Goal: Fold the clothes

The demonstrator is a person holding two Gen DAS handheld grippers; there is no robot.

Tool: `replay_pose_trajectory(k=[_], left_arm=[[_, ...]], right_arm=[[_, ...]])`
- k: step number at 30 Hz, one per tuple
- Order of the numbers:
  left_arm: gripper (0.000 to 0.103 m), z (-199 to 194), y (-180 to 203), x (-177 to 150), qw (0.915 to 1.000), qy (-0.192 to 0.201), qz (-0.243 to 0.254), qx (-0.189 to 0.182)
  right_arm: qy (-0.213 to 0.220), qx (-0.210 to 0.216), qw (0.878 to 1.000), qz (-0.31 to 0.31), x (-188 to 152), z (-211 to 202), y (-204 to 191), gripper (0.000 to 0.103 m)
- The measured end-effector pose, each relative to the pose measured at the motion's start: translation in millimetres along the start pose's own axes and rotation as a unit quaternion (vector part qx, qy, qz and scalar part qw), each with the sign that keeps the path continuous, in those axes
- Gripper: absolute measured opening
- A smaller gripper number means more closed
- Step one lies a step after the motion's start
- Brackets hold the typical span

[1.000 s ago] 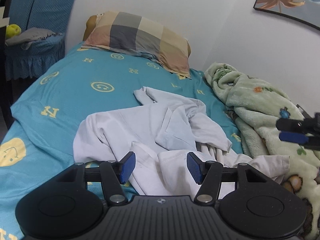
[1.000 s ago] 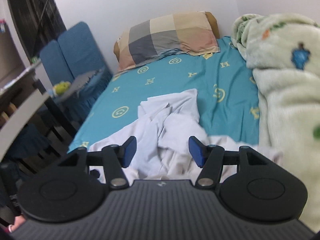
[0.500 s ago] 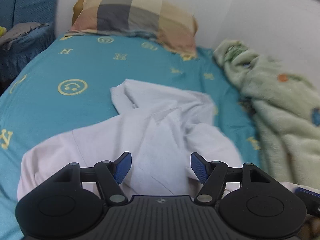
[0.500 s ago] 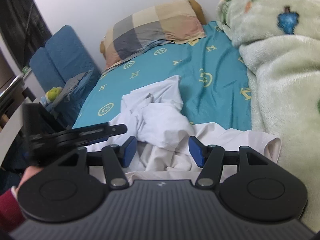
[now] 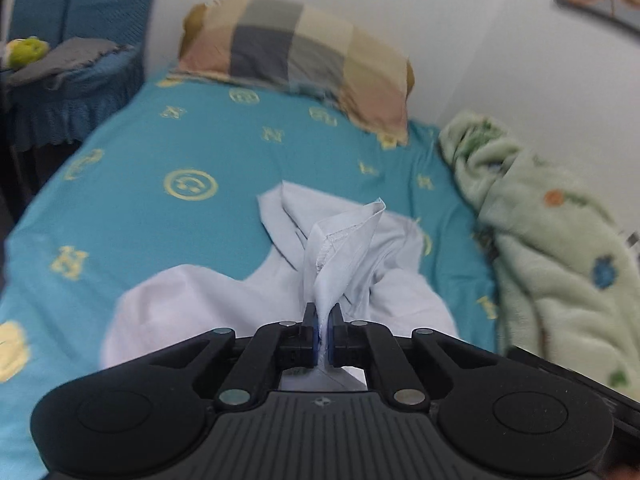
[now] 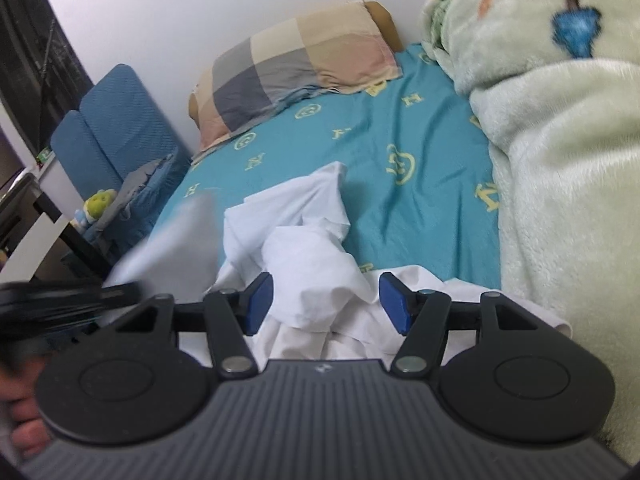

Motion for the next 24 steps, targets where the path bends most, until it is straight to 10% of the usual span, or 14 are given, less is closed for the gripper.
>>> replay_pose_trajectory(k=[6,13,16,20,24], left_arm=[[0.004,-147,-34,-58,0.9919,0.03,-0.112,0.053],[0.004,-212,-104,-143,0.9535,-0.023,-0.284,0.1],[0.007,-230,-93,-139,0.9605,0.003,-0.261,0.098],[0.046,-240,-60,-113,0.9775,0.033,-0.184,0.098],[0.061,-218,-36,-78,0.9888,0.052,-0.106,0.091]], right_arm=[[0.005,0.006,0.999,-0.031,-5,-18,-14,0.062],[-0.026,-0.002,0.998,-0.058,-24,-27,-23,0.062],[-0.034,-0.003,0.998,-0.06,-29,-32,-23,0.062],[-0.025,0.0,0.998,-0.064,-30,-37,-28,0.062],[-0.026,0.014,0.998,-0.064,-28,-35,-36,0.062]])
Point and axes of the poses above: each gripper's, at about its wrist camera, not at the fingertips, and z roughly the way its jaws point, y to its right, x to its top, the point moved 5 cm from there along z, roughly the way its jaws point, and after that the axes turned 14 degrees about -x, right-handed, at the moved point
